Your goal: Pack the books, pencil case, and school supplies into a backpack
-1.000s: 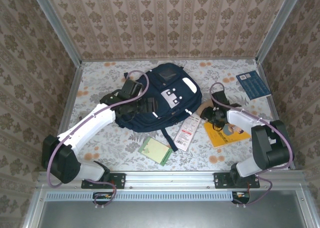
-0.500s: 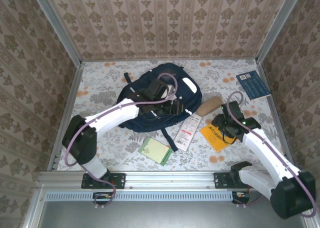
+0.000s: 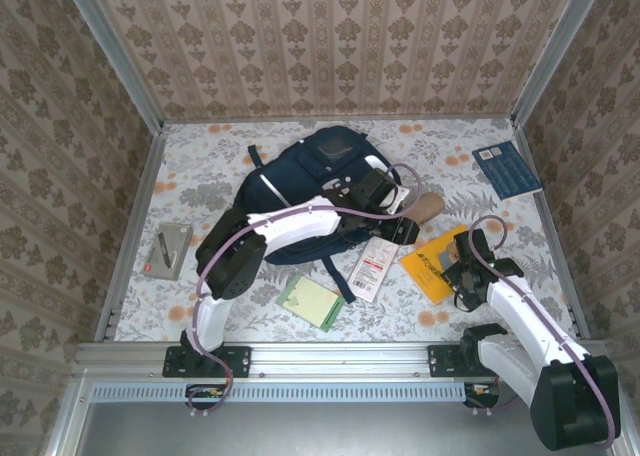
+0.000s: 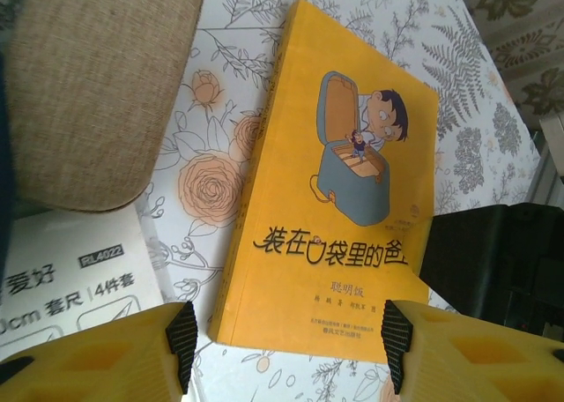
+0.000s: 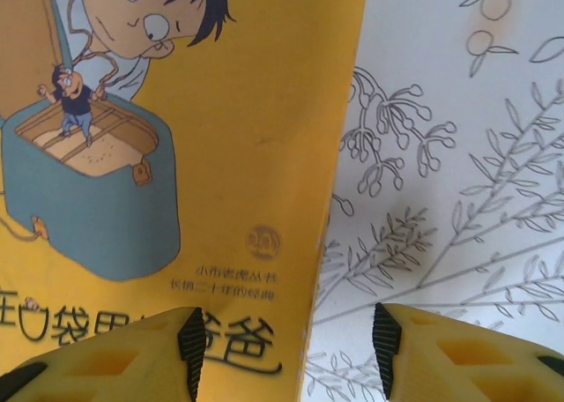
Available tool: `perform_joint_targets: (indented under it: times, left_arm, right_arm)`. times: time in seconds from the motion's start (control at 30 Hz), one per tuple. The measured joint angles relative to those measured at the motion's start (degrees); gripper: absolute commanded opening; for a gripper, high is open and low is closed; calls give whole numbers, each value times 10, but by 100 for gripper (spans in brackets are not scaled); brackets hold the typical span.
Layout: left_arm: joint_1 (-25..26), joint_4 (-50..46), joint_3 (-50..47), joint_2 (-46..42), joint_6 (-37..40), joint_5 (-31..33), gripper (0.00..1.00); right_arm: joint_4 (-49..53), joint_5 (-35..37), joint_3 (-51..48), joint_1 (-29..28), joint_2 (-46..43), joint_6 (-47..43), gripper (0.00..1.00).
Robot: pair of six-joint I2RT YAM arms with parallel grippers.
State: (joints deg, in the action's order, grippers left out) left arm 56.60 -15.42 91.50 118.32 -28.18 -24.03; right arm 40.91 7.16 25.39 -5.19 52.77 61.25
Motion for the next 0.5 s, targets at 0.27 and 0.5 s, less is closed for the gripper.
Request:
perform_joint_targets:
  times: [0.27, 0.5]
  left_arm:
    - [2, -13, 59, 54, 18, -14, 59]
    - [7, -26, 106, 112, 26, -26, 55]
  right_arm:
    - [-68, -30, 16, 46, 84, -65, 51]
    - [-110, -61, 37, 55, 121, -143, 50]
